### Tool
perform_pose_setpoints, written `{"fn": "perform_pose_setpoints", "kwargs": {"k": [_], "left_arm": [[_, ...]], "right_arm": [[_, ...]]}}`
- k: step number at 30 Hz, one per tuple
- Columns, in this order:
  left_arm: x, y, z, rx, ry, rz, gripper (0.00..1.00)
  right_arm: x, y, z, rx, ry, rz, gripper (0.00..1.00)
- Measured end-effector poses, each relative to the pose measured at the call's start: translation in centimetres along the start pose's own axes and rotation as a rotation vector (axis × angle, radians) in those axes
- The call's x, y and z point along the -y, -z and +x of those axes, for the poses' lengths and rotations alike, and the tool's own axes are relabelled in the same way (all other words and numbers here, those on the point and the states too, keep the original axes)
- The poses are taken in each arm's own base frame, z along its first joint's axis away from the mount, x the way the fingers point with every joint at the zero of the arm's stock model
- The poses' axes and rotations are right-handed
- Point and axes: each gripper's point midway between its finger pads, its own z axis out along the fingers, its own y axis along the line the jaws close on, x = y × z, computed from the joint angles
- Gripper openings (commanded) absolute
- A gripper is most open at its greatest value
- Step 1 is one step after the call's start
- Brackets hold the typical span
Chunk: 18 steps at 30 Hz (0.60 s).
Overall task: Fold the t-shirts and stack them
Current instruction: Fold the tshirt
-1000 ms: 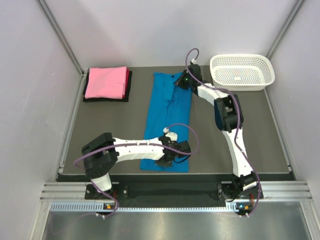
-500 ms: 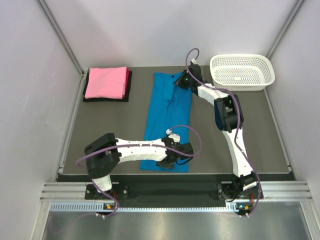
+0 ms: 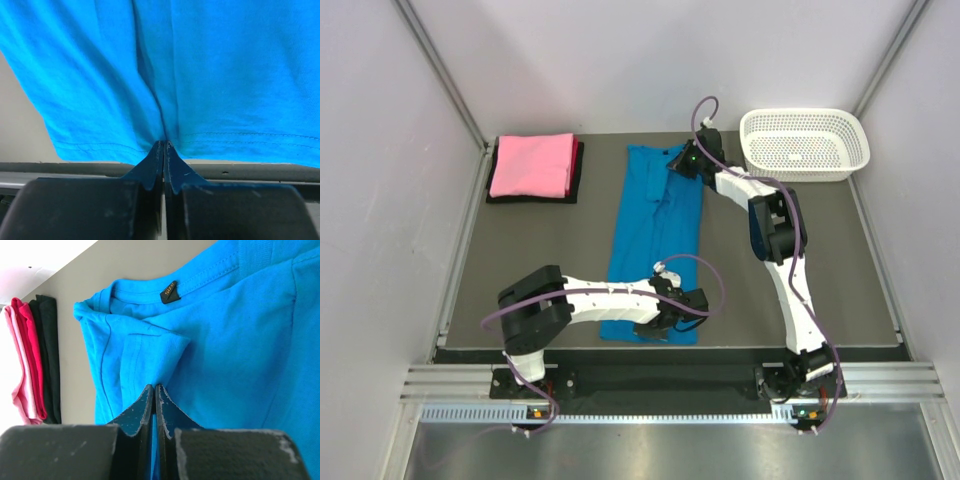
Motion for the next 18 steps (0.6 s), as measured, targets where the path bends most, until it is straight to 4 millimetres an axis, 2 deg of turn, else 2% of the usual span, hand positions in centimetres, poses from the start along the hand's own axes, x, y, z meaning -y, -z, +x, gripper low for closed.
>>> {"fn": "perform_pose_setpoints", "kwargs": {"k": [18], "left_arm": [[0.49, 0.78, -0.15, 0.017, -0.011, 0.005, 0.00]], "right_arm": [[0.09, 0.03, -0.21, 0.003, 0.001, -0.002, 0.00]]}}
